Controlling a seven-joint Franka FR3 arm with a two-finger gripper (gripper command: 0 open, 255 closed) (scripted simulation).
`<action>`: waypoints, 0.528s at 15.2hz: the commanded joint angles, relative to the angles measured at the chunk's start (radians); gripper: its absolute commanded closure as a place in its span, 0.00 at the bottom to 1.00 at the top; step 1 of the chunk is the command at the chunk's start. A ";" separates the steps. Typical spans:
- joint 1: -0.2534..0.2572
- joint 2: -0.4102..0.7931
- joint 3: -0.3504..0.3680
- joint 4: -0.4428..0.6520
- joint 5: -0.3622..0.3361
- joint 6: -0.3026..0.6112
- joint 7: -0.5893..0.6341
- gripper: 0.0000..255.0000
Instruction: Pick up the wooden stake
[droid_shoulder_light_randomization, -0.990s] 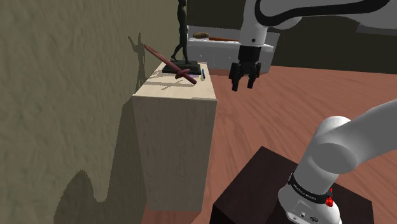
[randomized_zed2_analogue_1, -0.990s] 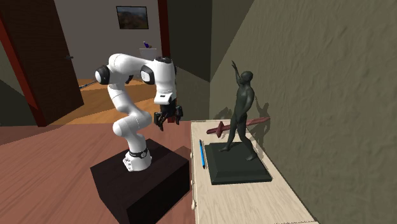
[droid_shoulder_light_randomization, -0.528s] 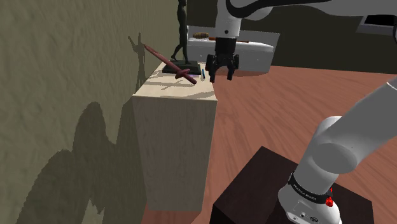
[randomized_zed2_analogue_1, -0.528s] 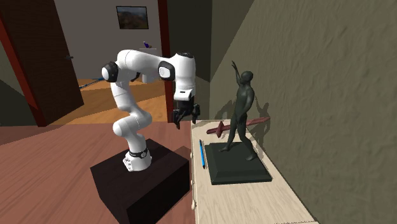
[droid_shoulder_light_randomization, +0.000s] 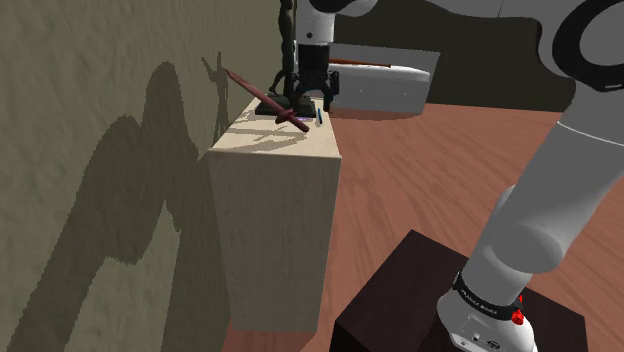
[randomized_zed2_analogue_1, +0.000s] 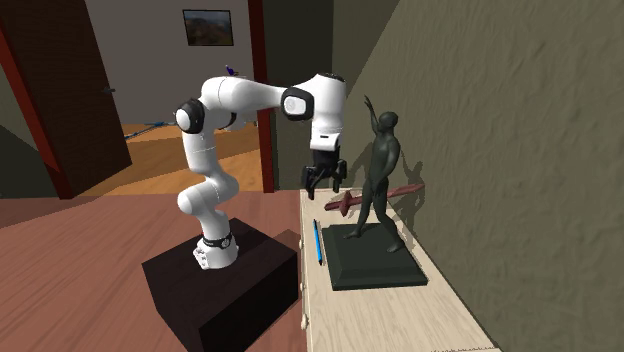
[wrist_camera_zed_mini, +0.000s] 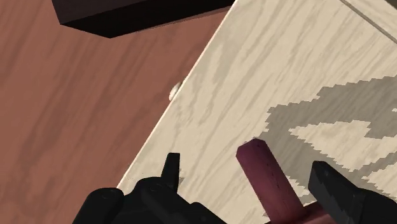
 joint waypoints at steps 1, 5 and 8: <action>0.011 0.097 0.018 0.125 -0.026 -0.029 0.042 0.00; 0.040 0.270 0.037 0.370 -0.079 -0.104 0.100 0.00; 0.039 0.255 0.035 0.307 -0.076 -0.057 0.100 0.00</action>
